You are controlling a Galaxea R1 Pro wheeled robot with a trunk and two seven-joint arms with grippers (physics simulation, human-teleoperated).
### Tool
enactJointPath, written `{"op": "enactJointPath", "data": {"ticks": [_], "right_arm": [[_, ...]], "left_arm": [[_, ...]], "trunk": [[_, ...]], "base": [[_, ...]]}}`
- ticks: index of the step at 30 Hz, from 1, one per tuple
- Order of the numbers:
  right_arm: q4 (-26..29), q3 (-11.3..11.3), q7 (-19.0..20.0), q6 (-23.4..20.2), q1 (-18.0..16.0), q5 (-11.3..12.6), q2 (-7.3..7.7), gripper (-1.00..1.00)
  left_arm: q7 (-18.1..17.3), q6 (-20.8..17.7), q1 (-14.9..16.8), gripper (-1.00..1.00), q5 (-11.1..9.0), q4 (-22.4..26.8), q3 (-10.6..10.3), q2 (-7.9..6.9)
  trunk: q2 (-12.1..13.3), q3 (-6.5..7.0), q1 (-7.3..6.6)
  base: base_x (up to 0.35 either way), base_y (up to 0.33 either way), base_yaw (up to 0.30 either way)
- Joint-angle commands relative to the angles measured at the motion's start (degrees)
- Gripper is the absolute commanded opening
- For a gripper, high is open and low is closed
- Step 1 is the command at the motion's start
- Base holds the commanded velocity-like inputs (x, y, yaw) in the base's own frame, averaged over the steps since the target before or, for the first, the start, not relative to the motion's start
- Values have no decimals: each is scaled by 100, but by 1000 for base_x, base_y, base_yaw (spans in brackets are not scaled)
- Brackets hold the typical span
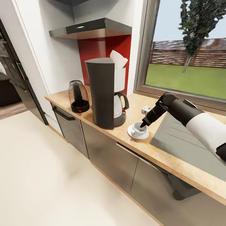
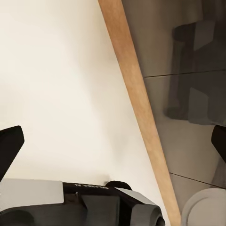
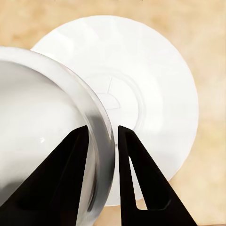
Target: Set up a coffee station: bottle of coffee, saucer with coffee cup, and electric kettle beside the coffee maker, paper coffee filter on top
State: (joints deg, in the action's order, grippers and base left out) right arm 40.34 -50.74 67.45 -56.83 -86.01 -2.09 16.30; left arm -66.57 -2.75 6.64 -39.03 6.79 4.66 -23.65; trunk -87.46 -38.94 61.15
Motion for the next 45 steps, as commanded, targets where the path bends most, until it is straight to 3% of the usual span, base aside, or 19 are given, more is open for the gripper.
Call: {"op": "enactJointPath", "data": {"ticks": [1,40,45], "right_arm": [[9,-15,31,-30,-6,-19,5,-100],[9,-15,31,-30,-4,-19,5,-100],[9,-15,31,-30,-4,-19,5,-100]], "left_arm": [[-22,-30,4,100,35,-2,45,1],[-22,-31,4,100,35,-2,51,-8],[-22,-32,4,100,35,-2,47,-8]], "trunk": [[-3,-5,0],[-3,-5,0],[-123,-59,66]], "base": [[0,0,0],[19,0,0],[0,0,0]]}}
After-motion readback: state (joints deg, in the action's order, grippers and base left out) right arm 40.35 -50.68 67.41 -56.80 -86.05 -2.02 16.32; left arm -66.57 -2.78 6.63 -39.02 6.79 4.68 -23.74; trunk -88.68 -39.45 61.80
